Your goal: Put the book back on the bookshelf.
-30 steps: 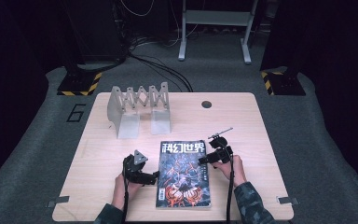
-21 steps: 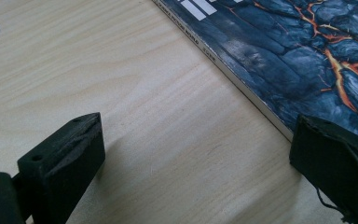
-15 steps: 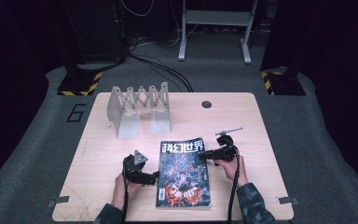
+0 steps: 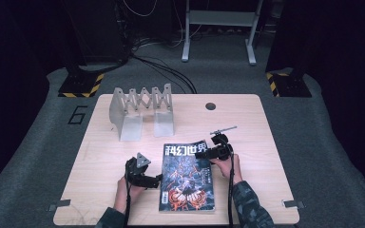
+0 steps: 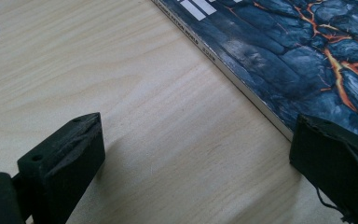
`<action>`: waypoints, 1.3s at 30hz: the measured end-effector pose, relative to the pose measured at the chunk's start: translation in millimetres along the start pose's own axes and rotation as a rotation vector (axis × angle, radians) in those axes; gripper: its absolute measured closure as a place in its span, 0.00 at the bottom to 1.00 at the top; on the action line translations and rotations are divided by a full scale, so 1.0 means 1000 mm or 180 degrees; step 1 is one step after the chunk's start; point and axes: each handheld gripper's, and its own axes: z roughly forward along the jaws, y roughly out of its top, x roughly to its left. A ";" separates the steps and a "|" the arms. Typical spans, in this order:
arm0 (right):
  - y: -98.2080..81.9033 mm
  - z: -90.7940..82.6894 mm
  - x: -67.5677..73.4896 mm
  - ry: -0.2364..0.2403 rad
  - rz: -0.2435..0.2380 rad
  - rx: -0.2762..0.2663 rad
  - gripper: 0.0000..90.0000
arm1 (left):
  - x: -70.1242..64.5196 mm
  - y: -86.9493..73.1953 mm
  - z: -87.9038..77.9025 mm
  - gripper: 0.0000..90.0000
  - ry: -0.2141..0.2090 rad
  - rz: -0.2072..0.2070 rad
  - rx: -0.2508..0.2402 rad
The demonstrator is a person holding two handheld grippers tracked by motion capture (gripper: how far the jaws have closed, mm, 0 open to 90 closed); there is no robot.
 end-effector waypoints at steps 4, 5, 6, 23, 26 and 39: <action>0.005 0.009 0.002 -0.0119 -0.0076 0.0001 0.49 | 0.000 0.000 0.000 0.03 0.0000 0.0001 0.0000; 0.006 0.010 0.003 -0.0135 -0.0103 -0.0019 0.49 | 0.000 0.000 0.000 0.03 0.0000 0.0001 0.0000; 0.007 0.011 0.004 -0.0162 -0.0101 -0.0027 0.50 | 0.000 0.000 0.000 0.03 -0.0001 0.0000 0.0000; 0.002 -0.001 0.015 -0.0369 -0.0413 -0.0431 0.93 | 0.000 -0.001 -0.003 0.08 -0.0050 0.0034 -0.0014; 0.001 -0.007 0.026 -0.0415 -0.0621 -0.0557 0.96 | 0.002 -0.001 -0.004 0.08 -0.0078 -0.0039 -0.0039; -0.002 -0.025 0.060 -0.0397 -0.1130 -0.0869 0.98 | 0.004 0.019 -0.005 0.00 -0.0505 -0.0396 -0.0062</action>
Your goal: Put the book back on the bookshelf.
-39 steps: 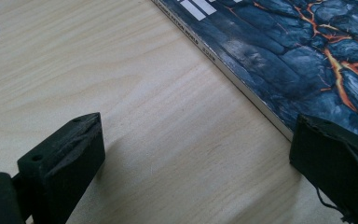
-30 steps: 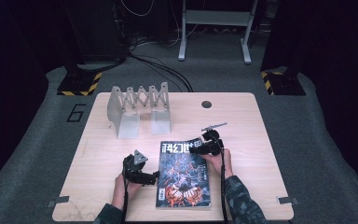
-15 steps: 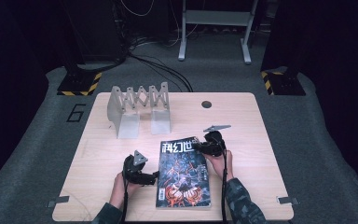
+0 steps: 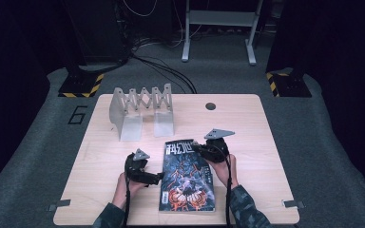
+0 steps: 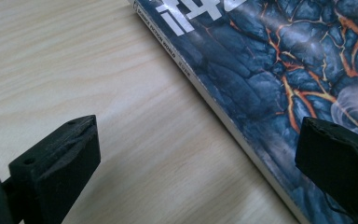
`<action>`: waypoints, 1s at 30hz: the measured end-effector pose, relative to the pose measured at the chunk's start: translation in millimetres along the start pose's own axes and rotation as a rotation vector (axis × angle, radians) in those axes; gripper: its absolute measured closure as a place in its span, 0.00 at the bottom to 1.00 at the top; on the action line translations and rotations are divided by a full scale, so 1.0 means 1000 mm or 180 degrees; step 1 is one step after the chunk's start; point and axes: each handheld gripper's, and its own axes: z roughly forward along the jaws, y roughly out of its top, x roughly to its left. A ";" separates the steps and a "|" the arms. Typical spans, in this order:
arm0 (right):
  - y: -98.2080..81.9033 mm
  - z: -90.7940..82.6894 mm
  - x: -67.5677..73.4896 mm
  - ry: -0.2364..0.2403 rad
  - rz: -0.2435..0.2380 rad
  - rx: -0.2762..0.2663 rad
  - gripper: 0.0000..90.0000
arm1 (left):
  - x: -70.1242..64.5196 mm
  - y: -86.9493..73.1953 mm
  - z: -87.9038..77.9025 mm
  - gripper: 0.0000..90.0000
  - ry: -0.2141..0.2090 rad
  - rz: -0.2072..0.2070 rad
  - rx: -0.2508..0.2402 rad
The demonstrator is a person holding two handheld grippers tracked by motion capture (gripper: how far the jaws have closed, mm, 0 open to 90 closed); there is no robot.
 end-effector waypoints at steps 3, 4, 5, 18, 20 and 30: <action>0.002 -0.006 0.006 0.0014 -0.0040 -0.0065 0.98 | -0.001 0.006 0.003 0.00 -0.0120 -0.0043 -0.0022; 0.003 -0.007 0.007 0.0017 -0.0071 -0.0075 0.98 | 0.000 0.008 0.005 0.00 -0.0162 -0.0063 -0.0026; 0.003 -0.008 0.009 0.0016 -0.0084 -0.0093 0.98 | -0.001 0.011 0.008 0.00 -0.0207 -0.0080 -0.0011; 0.005 -0.021 0.019 -0.0012 -0.0137 -0.0320 0.98 | -0.011 0.021 0.035 0.08 -0.0496 -0.0021 0.0135; 0.006 -0.021 0.020 -0.0001 -0.0159 -0.0353 0.98 | -0.014 0.022 0.037 0.10 -0.0527 0.0010 0.0144; 0.009 -0.019 0.026 0.0031 -0.0203 -0.0386 0.98 | -0.018 0.023 0.039 0.20 -0.0569 0.0025 0.0118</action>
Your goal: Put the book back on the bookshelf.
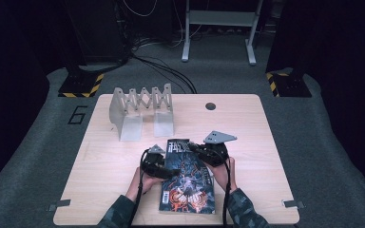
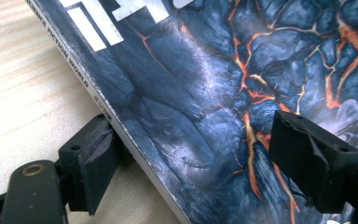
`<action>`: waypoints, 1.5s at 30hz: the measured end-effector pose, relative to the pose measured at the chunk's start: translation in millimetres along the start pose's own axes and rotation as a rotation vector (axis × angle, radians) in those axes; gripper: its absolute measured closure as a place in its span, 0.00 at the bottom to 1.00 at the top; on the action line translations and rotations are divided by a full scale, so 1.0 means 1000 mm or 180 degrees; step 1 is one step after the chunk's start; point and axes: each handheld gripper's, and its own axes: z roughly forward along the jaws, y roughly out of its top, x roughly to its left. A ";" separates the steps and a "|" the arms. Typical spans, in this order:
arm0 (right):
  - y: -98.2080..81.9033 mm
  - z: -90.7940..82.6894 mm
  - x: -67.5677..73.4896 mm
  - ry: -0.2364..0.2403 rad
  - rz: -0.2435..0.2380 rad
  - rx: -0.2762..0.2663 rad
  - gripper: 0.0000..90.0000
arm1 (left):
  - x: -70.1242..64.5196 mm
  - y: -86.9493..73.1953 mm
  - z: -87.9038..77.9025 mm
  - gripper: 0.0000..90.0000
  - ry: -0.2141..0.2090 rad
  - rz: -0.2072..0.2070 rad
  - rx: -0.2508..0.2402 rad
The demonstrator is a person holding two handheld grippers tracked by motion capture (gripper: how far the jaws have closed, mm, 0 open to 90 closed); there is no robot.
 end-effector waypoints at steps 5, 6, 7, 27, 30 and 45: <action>-0.006 0.003 -0.010 -0.0038 0.0177 0.0100 0.98 | 0.000 -0.001 -0.002 0.28 0.0089 -0.0052 -0.0017; -0.009 0.006 -0.014 -0.0052 0.0221 0.0146 0.98 | 0.000 -0.001 -0.002 0.33 0.0129 -0.0055 -0.0045; -0.010 0.007 -0.016 -0.0064 0.0255 0.0199 0.97 | 0.000 -0.001 -0.002 0.36 0.0165 -0.0051 -0.0045; -0.058 0.018 -0.048 -0.0536 0.0688 0.1237 0.62 | -0.004 -0.005 -0.003 0.51 0.0406 0.0051 -0.0091; -0.061 0.015 -0.048 -0.0506 0.0725 0.1275 0.61 | -0.005 -0.005 -0.002 0.51 0.0417 0.0016 -0.0128; -0.066 0.012 -0.053 -0.0488 0.0712 0.1192 0.70 | -0.007 0.001 0.003 0.36 0.0343 0.0282 0.0022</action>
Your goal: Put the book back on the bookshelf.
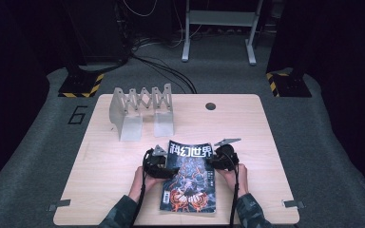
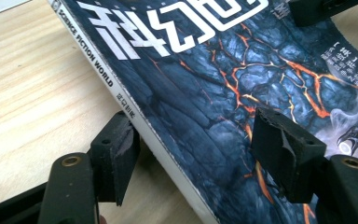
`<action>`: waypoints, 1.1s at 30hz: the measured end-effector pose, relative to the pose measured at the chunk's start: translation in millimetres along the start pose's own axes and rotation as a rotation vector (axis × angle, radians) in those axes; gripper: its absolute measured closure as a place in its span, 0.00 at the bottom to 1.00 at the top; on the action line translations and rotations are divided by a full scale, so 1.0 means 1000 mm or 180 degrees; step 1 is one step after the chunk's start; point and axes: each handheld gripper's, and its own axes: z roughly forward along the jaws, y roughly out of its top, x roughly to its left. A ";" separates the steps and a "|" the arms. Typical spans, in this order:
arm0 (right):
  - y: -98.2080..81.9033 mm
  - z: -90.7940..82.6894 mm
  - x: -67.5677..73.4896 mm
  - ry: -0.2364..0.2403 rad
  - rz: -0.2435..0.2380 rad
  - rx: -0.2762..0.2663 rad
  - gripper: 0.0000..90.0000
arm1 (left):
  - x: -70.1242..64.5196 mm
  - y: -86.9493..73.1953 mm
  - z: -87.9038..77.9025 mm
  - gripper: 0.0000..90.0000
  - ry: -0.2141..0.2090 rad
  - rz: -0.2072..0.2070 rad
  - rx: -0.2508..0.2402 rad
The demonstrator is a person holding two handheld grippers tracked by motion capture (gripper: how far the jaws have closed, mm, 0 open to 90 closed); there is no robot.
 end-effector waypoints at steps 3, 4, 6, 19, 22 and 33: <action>0.000 0.000 0.002 -0.0037 0.0022 0.0009 0.70 | 0.000 0.003 0.002 0.36 -0.0052 0.0009 0.0015; 0.000 0.000 0.002 -0.0028 -0.0007 0.0021 0.70 | 0.001 0.003 0.003 0.36 -0.0073 0.0020 0.0022; 0.000 0.000 0.002 -0.0037 -0.0012 0.0013 0.70 | 0.000 0.004 0.005 0.36 -0.0088 0.0009 -0.0004; 0.000 0.002 0.004 -0.0034 0.0040 -0.0042 0.73 | 0.004 0.013 0.007 0.41 -0.0241 -0.0004 0.0149; 0.000 0.002 0.004 -0.0027 0.0009 -0.0026 0.73 | 0.004 0.012 0.007 0.42 -0.0266 -0.0026 0.0136; 0.000 0.002 0.005 -0.0044 -0.0015 -0.0032 0.73 | 0.000 0.013 0.008 0.52 -0.0452 -0.0024 0.0170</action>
